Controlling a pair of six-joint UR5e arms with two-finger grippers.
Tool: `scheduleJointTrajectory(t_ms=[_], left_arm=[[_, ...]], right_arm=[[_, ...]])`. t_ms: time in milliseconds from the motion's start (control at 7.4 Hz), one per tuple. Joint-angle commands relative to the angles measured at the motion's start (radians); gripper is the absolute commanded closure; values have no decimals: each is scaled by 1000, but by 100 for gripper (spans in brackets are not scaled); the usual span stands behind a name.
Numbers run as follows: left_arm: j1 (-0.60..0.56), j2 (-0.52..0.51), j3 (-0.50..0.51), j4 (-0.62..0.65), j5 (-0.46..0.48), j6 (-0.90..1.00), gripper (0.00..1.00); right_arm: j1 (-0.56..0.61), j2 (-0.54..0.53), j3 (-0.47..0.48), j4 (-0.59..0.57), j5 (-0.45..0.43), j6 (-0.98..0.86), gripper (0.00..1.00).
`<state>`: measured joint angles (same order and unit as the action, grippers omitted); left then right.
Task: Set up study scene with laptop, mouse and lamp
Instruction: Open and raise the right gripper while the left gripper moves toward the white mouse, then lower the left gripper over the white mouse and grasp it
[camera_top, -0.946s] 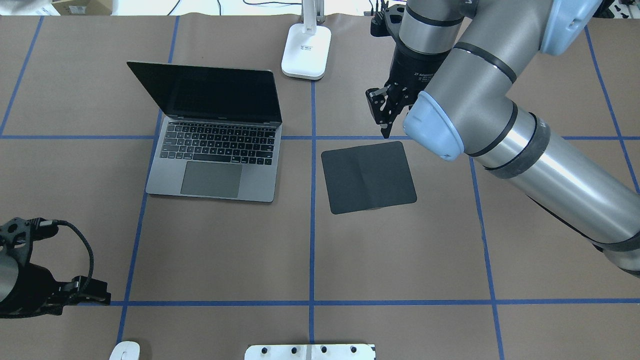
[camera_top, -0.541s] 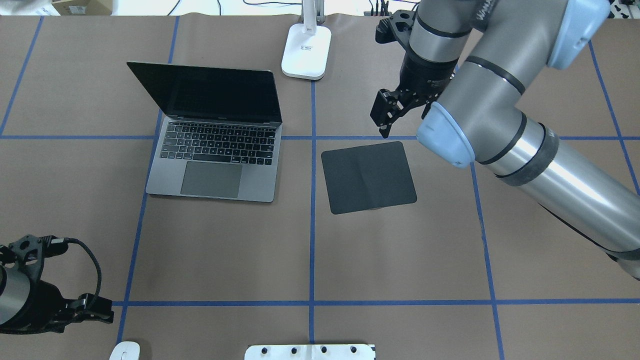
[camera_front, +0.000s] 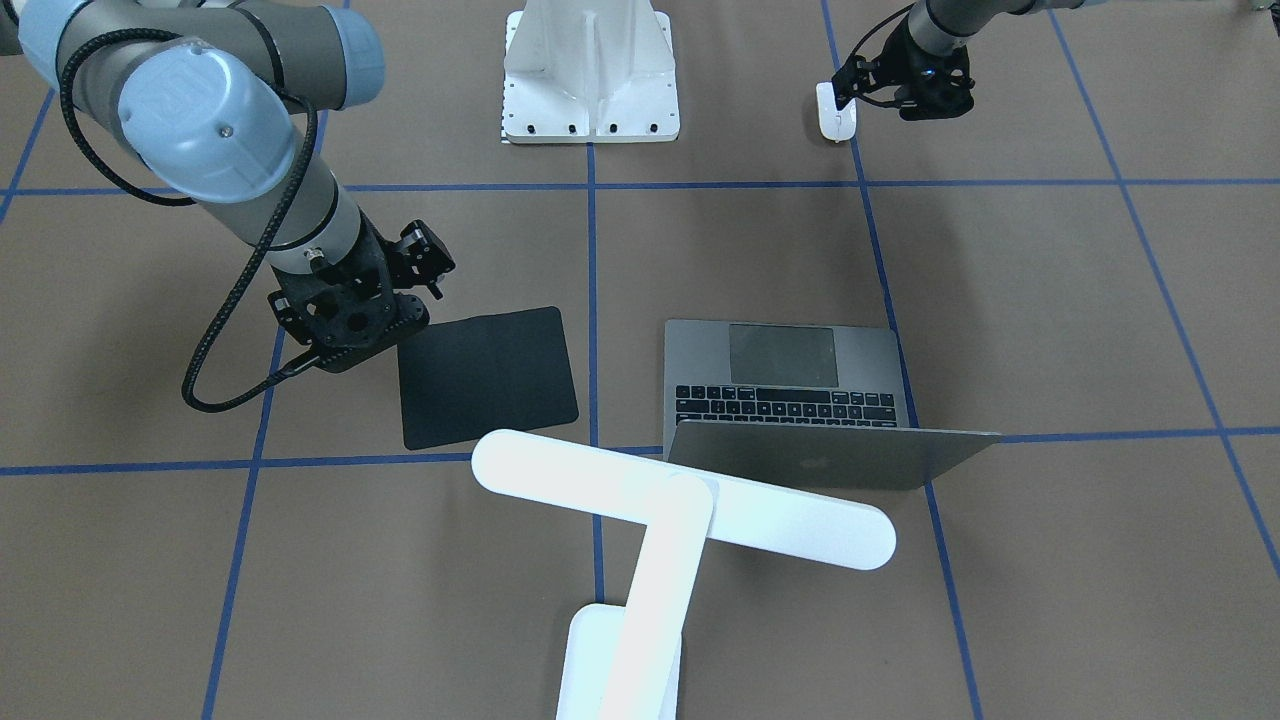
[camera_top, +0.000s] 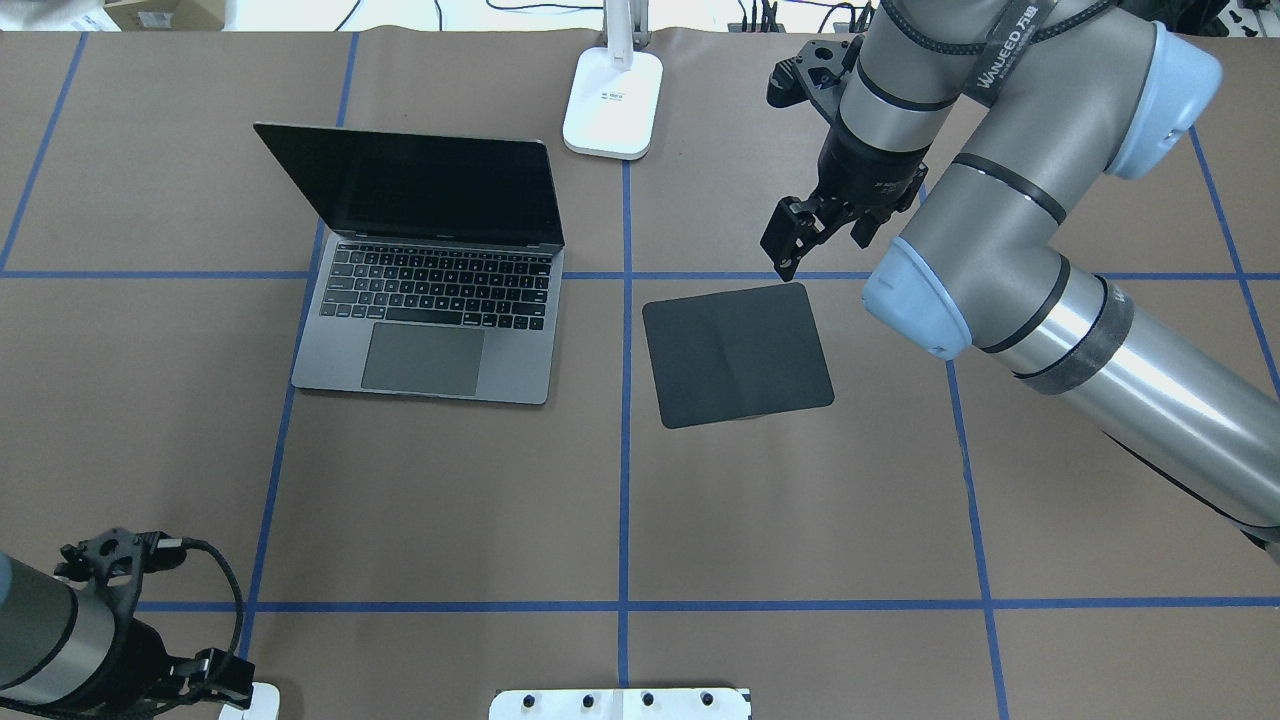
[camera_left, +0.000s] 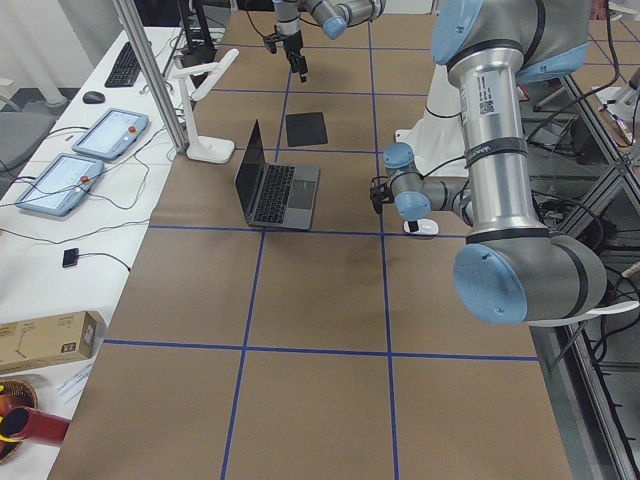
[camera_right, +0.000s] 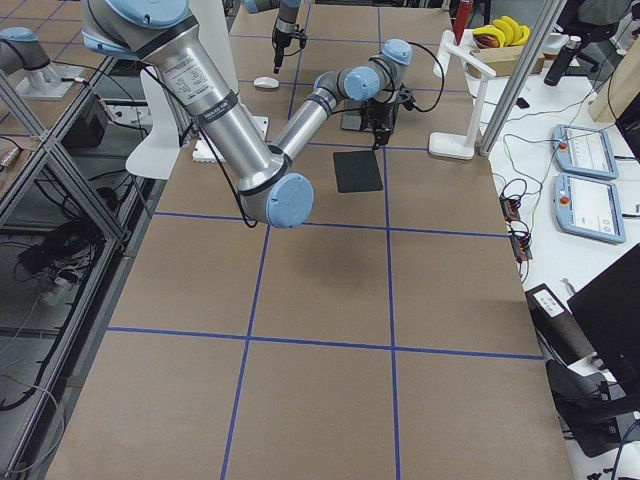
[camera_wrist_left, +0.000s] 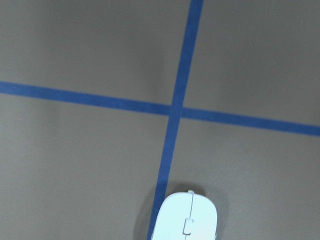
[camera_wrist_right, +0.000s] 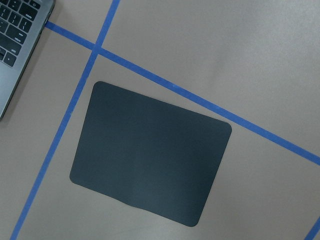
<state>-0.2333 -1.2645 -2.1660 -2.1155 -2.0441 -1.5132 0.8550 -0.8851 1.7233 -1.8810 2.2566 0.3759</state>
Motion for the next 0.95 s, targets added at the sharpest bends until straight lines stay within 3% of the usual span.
scheduleJointTrajectory(t_ms=[0,811], left_arm=[[32,-9,32,-3,-1,88,1],[49,-92,97,5,-19,126,1]], right_arm=[[-11,-5,12,2,-31,1,0],[-37,-14,12,2,-68,1,0]])
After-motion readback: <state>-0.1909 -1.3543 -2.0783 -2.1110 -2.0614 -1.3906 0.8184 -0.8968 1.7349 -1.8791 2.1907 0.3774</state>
